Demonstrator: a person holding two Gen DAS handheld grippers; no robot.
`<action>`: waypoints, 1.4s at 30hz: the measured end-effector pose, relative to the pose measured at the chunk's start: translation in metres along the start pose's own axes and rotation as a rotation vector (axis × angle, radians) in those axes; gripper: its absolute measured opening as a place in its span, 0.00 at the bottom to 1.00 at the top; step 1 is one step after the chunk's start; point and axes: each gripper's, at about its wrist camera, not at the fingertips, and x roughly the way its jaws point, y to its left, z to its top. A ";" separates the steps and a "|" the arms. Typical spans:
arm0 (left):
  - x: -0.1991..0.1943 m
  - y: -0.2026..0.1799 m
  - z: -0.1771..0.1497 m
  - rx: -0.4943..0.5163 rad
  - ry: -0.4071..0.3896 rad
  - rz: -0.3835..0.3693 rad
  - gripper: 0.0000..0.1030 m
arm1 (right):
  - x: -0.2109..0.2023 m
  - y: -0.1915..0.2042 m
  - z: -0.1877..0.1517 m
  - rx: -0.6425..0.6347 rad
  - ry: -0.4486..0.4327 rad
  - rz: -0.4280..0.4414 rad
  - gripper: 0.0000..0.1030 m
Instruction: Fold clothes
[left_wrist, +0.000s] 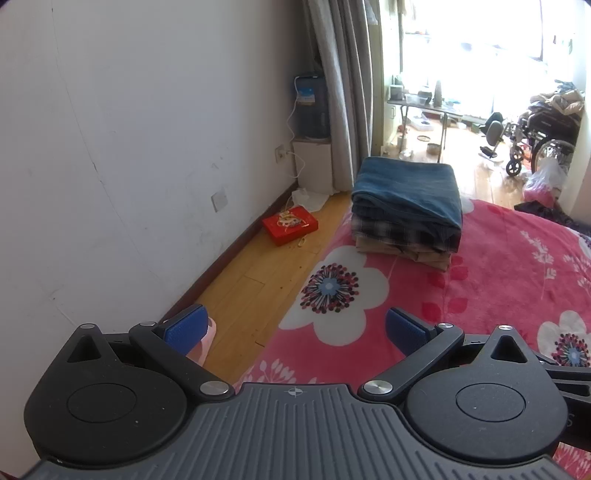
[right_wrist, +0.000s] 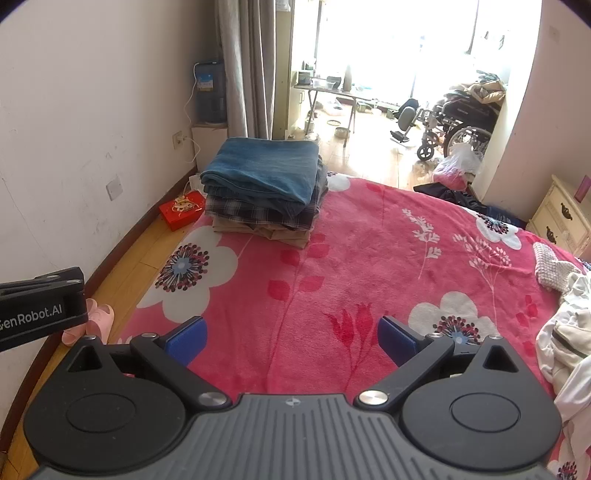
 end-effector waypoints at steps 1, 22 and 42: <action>0.000 0.000 0.000 -0.001 -0.001 0.000 1.00 | 0.000 0.000 0.000 0.000 0.000 0.000 0.98; -0.004 0.002 -0.001 -0.005 -0.014 0.001 1.00 | -0.003 0.007 0.003 -0.017 -0.011 0.006 0.98; -0.002 0.005 -0.003 -0.010 0.003 -0.002 1.00 | -0.002 0.010 0.002 -0.021 -0.005 0.002 0.98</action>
